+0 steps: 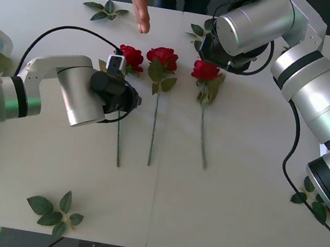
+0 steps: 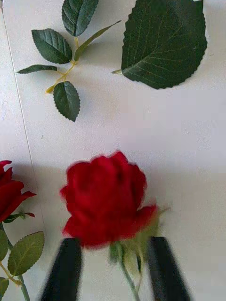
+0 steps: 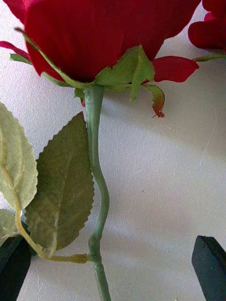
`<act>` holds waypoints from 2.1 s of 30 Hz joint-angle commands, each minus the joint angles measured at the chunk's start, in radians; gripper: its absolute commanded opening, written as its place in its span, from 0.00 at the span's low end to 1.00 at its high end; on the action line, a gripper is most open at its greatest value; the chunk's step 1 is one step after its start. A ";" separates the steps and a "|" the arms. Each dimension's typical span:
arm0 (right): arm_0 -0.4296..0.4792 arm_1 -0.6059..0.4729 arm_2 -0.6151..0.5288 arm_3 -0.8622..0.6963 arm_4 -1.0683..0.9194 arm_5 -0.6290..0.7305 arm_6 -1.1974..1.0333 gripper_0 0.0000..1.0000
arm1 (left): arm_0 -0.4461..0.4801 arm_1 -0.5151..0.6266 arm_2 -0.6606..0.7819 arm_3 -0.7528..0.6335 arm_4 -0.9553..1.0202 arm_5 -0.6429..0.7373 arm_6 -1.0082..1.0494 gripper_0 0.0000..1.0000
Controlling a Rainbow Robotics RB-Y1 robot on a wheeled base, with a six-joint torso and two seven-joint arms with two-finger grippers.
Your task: Place the red flowers into the right box and the blue flowers into the left box. If a person shows an open palm, hand one flower to the person first, then continue sorting.
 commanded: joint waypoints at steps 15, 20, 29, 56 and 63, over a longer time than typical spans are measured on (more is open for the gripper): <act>0.013 -0.069 0.104 -0.181 -0.031 0.111 0.077 1.00 | -0.051 -0.014 -0.009 0.001 -0.012 -0.011 0.031 1.00; 0.091 -0.086 0.105 -0.291 0.019 0.108 0.105 1.00 | -0.051 -0.014 -0.009 0.001 -0.012 -0.011 0.031 1.00; 0.212 -0.081 0.104 -0.325 0.128 0.007 0.207 1.00 | -0.051 -0.014 -0.009 0.001 -0.012 -0.011 0.031 1.00; 0.178 0.112 0.193 -0.009 0.226 -0.249 0.194 1.00 | -0.051 -0.014 -0.009 0.001 -0.012 -0.011 0.031 1.00; 0.140 0.169 0.199 0.092 0.228 -0.289 0.178 1.00 | -0.051 -0.014 -0.009 0.001 -0.012 -0.011 0.031 1.00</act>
